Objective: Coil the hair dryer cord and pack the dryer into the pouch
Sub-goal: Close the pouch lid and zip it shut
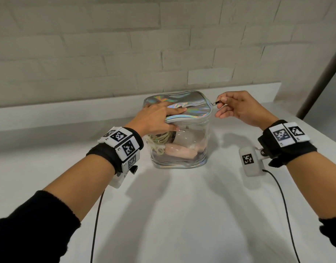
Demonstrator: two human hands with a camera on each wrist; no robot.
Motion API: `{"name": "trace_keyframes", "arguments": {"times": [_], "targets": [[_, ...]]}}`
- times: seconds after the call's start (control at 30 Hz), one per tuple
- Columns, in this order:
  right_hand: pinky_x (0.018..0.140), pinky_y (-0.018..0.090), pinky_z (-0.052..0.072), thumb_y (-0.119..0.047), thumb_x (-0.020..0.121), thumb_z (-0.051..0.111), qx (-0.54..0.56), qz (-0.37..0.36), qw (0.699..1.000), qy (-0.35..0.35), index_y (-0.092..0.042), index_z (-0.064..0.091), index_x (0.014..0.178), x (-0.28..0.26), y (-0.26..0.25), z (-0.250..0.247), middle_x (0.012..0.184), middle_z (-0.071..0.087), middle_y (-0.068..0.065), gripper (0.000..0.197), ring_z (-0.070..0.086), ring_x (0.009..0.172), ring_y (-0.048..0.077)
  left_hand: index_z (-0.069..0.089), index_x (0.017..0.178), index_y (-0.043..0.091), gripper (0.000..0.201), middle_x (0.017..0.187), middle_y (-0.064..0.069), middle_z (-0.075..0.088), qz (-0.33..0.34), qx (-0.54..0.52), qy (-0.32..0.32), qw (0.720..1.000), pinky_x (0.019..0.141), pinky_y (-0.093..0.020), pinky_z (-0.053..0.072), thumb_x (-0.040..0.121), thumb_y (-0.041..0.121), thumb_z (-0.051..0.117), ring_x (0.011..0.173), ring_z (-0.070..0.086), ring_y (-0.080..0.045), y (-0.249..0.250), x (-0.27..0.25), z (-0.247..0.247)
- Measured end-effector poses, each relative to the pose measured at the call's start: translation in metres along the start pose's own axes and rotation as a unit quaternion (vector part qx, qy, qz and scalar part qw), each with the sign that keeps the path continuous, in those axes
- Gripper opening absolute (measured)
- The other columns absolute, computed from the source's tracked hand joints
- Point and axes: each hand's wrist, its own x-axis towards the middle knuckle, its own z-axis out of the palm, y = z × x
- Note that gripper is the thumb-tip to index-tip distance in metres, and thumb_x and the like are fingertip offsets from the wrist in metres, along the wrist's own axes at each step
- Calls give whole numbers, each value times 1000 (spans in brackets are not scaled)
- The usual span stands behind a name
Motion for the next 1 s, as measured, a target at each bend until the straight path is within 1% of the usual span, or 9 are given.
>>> {"name": "trace_keyframes", "arguments": {"times": [0.27, 0.43, 0.53, 0.6, 0.67, 0.77, 0.83, 0.9, 1.0], "targets": [[62, 20, 56, -10, 98, 32, 222, 4, 973, 69, -5, 54, 81, 1, 17, 25, 59, 67, -2, 28, 68, 62, 8, 36, 140, 38, 65, 145, -5, 41, -14, -58, 21, 998, 110, -45, 31, 80, 45, 62, 135, 36, -25, -1, 1, 1], [66, 26, 58, -8, 96, 36, 288, 7, 955, 77, -6, 65, 71, 3, 11, 27, 76, 72, 4, 38, 72, 73, 20, 34, 141, 36, 72, 138, -8, 44, -36, -66, 26, 997, 105, -43, 37, 77, 49, 64, 129, 42, -29, -4, 2, 0], [67, 27, 58, -6, 97, 38, 181, 23, 972, 147, -7, 53, 92, 6, 1, 26, 95, 59, 6, 15, 66, 79, 21, 34, 139, 41, 80, 131, -6, 48, -42, -19, -15, 999, 101, -42, 39, 68, 69, 55, 123, 46, -28, 2, 8, -10], [69, 26, 54, -12, 93, 49, -46, -43, 970, 235, -8, 45, 107, -3, -1, 30, 106, 45, 4, 15, 56, 85, 18, 44, 135, 39, 70, 131, -1, 50, -34, -74, -50, 995, 103, -36, 36, 72, 71, 49, 122, 47, -22, 1, 9, -21], [71, 19, 43, -16, 86, 58, -278, -205, 899, 270, -6, 50, 107, -19, 3, 47, 104, 45, 3, 25, 48, 83, 12, 54, 129, 34, 54, 135, 1, 52, -30, -176, -76, 981, 103, -31, 34, 87, 63, 38, 123, 48, -17, -2, 10, -29], [70, 26, 41, -20, 83, 56, -490, -389, 770, 123, -7, 61, 95, -38, 8, 92, 91, 59, 11, 18, 55, 78, 22, 58, 125, 32, 49, 136, 3, 52, -15, -216, -85, 973, 101, -24, 32, 95, 54, 27, 120, 49, -12, -4, 11, -31], [67, 33, 37, -18, 81, 59, -586, -462, 664, 56, -11, 64, 91, -34, 13, 120, 85, 64, 8, 13, 59, 73, 26, 58, 125, 27, 45, 137, 4, 52, -6, -239, -85, 967, 107, -24, 31, 98, 45, 28, 122, 49, -11, -2, 11, -32], [62, 33, 36, -12, 78, 60, -640, -495, 586, 46, -14, 65, 93, -24, 14, 146, 82, 66, 2, 16, 59, 67, 23, 58, 126, 23, 45, 138, 4, 51, 3, -242, -88, 966, 112, -26, 29, 99, 42, 27, 125, 47, -11, -1, 12, -35], [51, 30, 38, -6, 77, 49, -680, -451, 577, 33, -14, 68, 94, -12, 5, 176, 66, 63, 0, 26, 55, 51, 20, 56, 128, 23, 44, 131, 9, 51, -2, -235, -101, 967, 107, -22, 29, 99, 41, 29, 122, 47, -7, -8, 15, -30]]}}
